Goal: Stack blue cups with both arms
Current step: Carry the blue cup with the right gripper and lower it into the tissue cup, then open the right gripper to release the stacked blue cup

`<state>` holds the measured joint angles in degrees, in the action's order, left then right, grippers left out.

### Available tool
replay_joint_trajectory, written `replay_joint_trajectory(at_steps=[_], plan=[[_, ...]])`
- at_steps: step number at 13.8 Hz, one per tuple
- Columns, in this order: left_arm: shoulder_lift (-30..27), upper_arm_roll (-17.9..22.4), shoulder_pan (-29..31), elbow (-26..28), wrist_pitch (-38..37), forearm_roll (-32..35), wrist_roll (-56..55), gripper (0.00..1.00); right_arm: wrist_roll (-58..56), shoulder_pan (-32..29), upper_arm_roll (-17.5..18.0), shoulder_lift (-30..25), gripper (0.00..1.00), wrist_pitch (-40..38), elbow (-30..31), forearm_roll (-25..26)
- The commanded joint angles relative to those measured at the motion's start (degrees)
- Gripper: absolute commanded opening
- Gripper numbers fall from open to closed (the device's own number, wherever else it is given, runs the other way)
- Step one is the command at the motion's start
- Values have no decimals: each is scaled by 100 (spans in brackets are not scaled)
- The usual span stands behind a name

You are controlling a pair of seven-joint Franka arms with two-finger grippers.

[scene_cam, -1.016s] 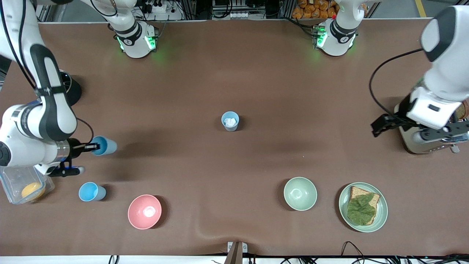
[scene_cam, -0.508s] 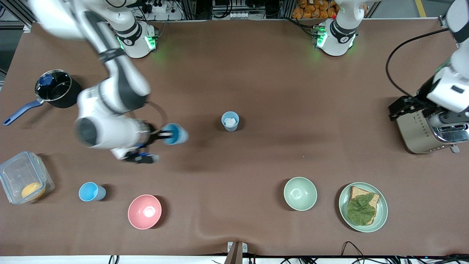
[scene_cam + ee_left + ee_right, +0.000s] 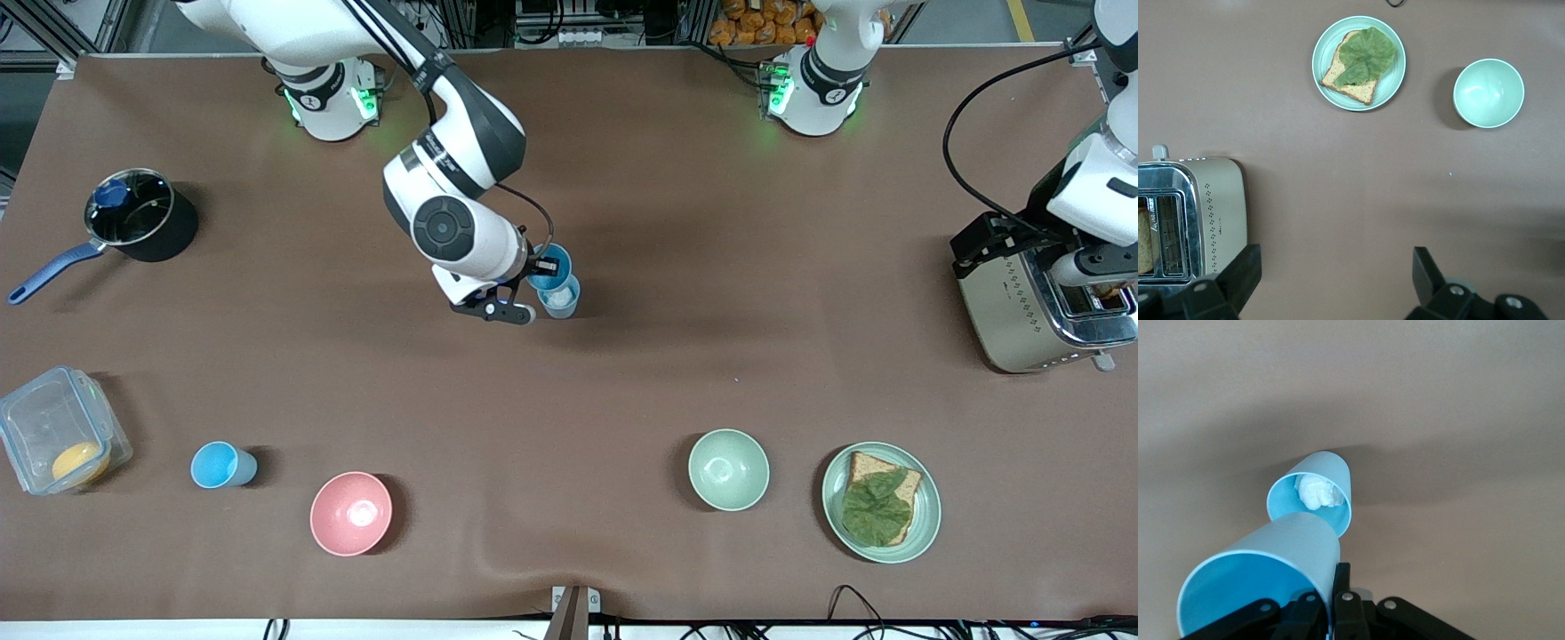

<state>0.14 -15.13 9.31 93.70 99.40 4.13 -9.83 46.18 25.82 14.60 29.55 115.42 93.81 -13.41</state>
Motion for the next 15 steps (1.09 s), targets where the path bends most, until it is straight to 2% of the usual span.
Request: replay_joint_trajectory(at_steps=[1,4,5,6,8,10,12,15], plan=[[-137,-8,19,122,0,-53,121,100,110,63,-63,147,0,252,-4,-83],[-137,1,-52,122,0,-53,112,100,225,99,-80,305,0,367,-12,-22],[-146,-8,-52,122,-9,-61,104,100,251,38,-72,297,26,298,-30,-22],[-155,-8,-43,113,-18,-192,121,100,356,11,-80,271,99,271,-39,-39],[-278,1,-43,139,-96,-246,51,100,733,-120,-89,200,100,18,-204,-91],[-330,1,-52,122,-211,-264,51,100,754,-506,-98,17,100,-893,-495,30],[-401,1,-52,122,-246,-429,25,100,-488,-1058,-116,-465,100,-1432,-374,372],[-542,1,-60,113,-474,-519,24,100,-1941,-1937,-116,-1037,100,-1601,-14,584]])
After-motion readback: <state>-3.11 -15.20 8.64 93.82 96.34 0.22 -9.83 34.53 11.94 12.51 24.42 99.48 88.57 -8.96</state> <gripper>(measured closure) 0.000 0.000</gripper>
